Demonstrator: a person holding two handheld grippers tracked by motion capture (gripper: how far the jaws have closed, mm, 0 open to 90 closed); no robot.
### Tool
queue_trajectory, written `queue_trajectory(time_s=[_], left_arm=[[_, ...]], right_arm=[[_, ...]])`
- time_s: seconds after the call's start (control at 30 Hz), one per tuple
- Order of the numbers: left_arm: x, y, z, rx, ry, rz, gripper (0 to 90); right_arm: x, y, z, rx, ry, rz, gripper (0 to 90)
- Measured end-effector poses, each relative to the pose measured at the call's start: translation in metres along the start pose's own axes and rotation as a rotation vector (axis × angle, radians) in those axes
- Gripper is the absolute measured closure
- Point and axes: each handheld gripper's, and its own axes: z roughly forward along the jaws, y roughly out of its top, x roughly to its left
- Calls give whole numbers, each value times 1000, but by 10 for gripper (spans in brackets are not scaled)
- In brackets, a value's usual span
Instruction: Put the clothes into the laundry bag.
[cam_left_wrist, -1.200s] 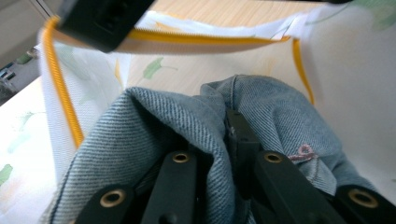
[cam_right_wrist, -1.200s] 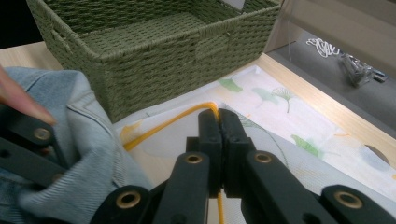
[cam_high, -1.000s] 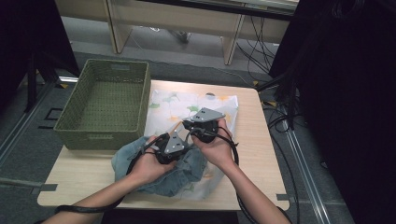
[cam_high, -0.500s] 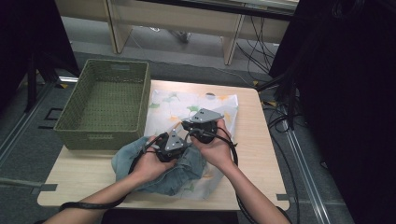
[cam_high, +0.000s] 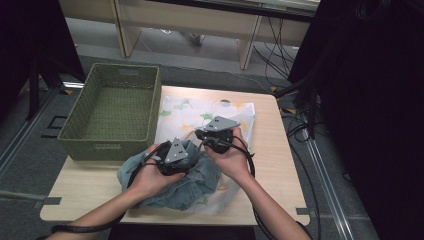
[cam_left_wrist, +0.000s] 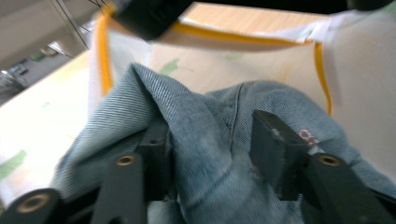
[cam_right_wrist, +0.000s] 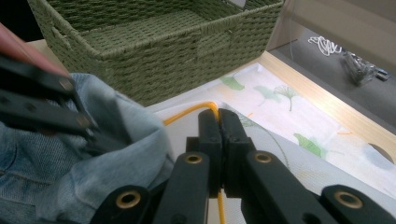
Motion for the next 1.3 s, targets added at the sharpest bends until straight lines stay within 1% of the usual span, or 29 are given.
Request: queue_trajectory(time_s=[0.13, 0.17, 0.2, 0.23, 0.27, 0.33, 0.37, 0.4, 0.43, 0.47, 0.5, 0.53, 0.57, 0.63, 0.67, 0.73, 0.87, 0.9, 0.97, 1.07, 1.13, 1.2, 1.3], left_arm=[[-1, 2, -16, -28, 5, 0, 423], [1, 3, -21, -48, 22, 8, 414], [2, 4, -26, -63, 25, 8, 404], [1, 4, -33, -68, 18, -18, 397], [2, 4, -38, -74, 23, -25, 393], [7, 4, -47, -94, 48, -30, 391], [11, 4, -51, -94, 62, -32, 390], [16, 2, -54, -90, 78, -38, 390], [18, 1, -55, -88, 83, -49, 390], [18, -1, -53, -87, 30, -101, 390], [28, -2, -56, -66, 140, -25, 392], [31, -4, -55, -55, 149, -19, 394], [34, -6, -54, -40, 150, -16, 397], [37, -10, -49, -13, 136, -23, 404], [38, -12, -46, -4, 128, -19, 412], [39, -14, -40, 17, 113, 2, 423], [41, -12, -25, 44, 84, 73, 449], [42, -11, -21, 48, 74, 82, 461], [44, -9, -14, 56, 60, 85, 517], [44, -10, -9, 95, 69, 93, 670], [43, -10, -10, 107, 70, 82, 788], [43, -9, -13, 107, 68, 64, 851], [39, -4, -22, 101, 57, 24, 863]], right_arm=[[0, 0, 0, -3, 1, -1, 900], [1, 0, 0, -3, 2, 0, 900], [1, 1, 0, -2, 2, 3, 900], [0, 0, 0, -3, 2, 0, 900], [2, 0, -1, 5, 0, 31, 900], [2, 0, -1, 5, 0, 31, 900], [2, 0, -1, 3, -1, 28, 900], [0, 0, 0, -3, 4, 5, 900], [1, 1, 0, -3, 5, 6, 900], [1, 1, 0, -4, 3, 4, 900], [1, 1, 0, -3, 1, -2, 900], [1, 1, 0, -3, 3, 1, 900], [1, 1, 0, -3, 3, 1, 900], [2, 1, 0, -2, 4, 3, 900], [1, 1, 0, -1, 4, 4, 900], [2, 1, 0, 0, 2, 10, 900], [2, 2, 0, -2, 2, -2, 900], [3, 1, -1, 1, 3, 13, 900], [2, 2, -1, -3, 2, -3, 900], [2, 1, -1, -1, 6, 2, 900], [1, 0, 0, 1, 4, 4, 900], [1, 0, 0, 3, 6, 2, 900], [0, 0, 1, 3, -3, -3, 900]])
